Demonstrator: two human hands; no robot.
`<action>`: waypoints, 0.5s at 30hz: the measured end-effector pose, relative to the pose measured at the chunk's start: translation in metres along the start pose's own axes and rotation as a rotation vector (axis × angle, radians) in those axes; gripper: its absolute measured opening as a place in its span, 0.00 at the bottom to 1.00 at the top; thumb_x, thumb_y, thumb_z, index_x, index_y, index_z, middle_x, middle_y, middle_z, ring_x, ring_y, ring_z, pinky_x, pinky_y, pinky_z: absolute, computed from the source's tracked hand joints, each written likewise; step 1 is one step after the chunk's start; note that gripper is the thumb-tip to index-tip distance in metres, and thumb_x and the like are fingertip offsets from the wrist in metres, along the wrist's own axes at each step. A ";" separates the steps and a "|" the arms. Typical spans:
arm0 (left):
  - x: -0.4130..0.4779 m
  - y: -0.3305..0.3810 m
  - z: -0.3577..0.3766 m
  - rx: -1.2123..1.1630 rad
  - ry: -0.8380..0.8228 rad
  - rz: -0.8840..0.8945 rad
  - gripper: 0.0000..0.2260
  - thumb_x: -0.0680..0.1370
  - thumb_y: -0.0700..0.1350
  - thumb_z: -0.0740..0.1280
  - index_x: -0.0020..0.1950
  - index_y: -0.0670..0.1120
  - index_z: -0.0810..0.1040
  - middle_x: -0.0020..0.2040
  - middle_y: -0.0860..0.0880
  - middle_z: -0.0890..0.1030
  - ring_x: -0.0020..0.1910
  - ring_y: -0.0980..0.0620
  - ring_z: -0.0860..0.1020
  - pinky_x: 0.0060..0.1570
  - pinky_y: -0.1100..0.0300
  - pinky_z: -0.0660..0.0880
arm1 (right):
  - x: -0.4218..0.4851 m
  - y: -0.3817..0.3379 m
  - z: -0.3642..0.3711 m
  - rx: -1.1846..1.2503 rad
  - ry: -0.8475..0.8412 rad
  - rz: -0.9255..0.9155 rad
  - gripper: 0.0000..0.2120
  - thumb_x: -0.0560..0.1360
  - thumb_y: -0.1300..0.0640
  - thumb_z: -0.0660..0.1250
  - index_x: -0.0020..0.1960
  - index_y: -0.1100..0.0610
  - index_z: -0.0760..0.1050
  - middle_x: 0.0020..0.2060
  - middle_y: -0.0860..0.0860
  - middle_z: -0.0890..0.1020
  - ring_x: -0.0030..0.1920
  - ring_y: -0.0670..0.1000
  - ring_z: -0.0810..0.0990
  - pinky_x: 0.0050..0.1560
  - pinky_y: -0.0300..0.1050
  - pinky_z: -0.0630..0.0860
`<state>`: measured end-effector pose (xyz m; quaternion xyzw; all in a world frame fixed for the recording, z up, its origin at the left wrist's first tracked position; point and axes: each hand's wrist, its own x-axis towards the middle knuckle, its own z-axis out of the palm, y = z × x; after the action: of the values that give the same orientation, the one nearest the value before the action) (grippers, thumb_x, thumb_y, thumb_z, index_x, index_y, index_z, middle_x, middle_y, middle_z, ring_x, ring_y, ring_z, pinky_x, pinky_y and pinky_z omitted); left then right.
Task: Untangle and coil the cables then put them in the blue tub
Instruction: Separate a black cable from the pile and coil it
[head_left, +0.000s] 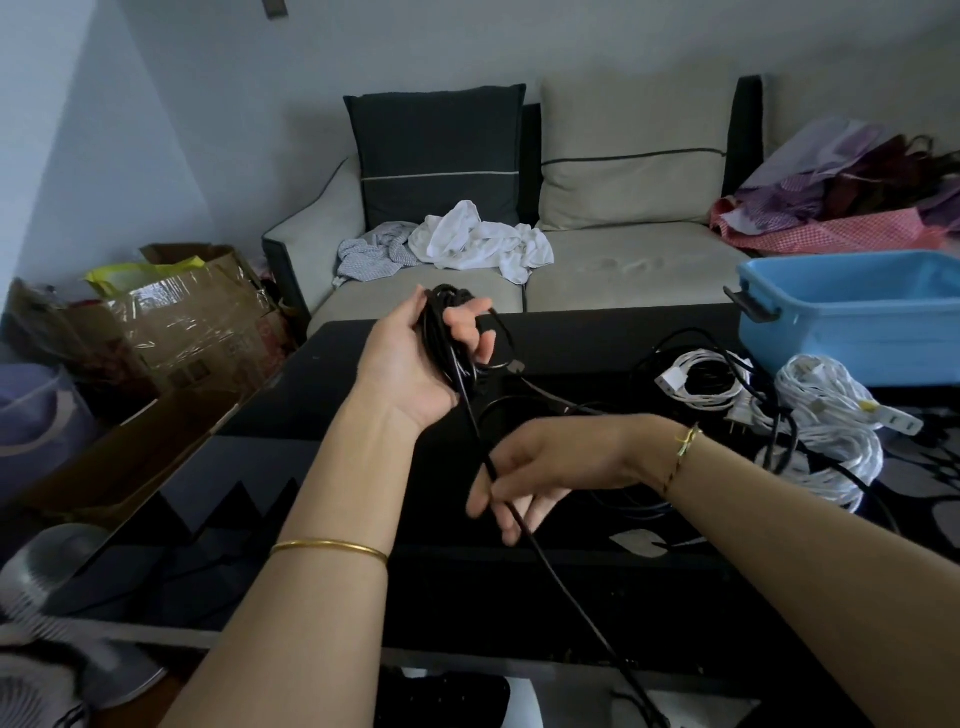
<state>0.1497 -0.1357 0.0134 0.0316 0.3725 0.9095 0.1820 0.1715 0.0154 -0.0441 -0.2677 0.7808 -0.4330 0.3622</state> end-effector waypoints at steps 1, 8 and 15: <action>-0.002 0.002 0.001 0.025 -0.047 -0.039 0.25 0.82 0.53 0.50 0.58 0.32 0.73 0.24 0.54 0.69 0.19 0.59 0.68 0.31 0.67 0.74 | 0.002 0.003 0.001 -0.048 0.012 0.021 0.11 0.81 0.64 0.55 0.51 0.57 0.75 0.37 0.50 0.78 0.43 0.49 0.81 0.50 0.44 0.75; -0.014 0.000 0.010 0.455 -0.351 -0.428 0.26 0.77 0.53 0.54 0.50 0.32 0.80 0.22 0.54 0.64 0.16 0.61 0.60 0.26 0.65 0.69 | 0.001 0.007 -0.029 -0.169 0.485 0.014 0.07 0.78 0.63 0.61 0.49 0.68 0.74 0.33 0.57 0.75 0.27 0.50 0.75 0.35 0.43 0.75; -0.015 0.005 0.013 0.659 -0.214 -0.445 0.27 0.81 0.55 0.51 0.53 0.32 0.76 0.22 0.54 0.64 0.16 0.61 0.59 0.25 0.66 0.68 | -0.001 0.017 -0.026 0.089 0.234 0.125 0.10 0.79 0.58 0.64 0.39 0.59 0.71 0.26 0.49 0.70 0.24 0.46 0.68 0.36 0.44 0.79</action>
<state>0.1641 -0.1360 0.0271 0.1014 0.6203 0.6717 0.3922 0.1500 0.0369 -0.0494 -0.1497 0.8129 -0.4720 0.3065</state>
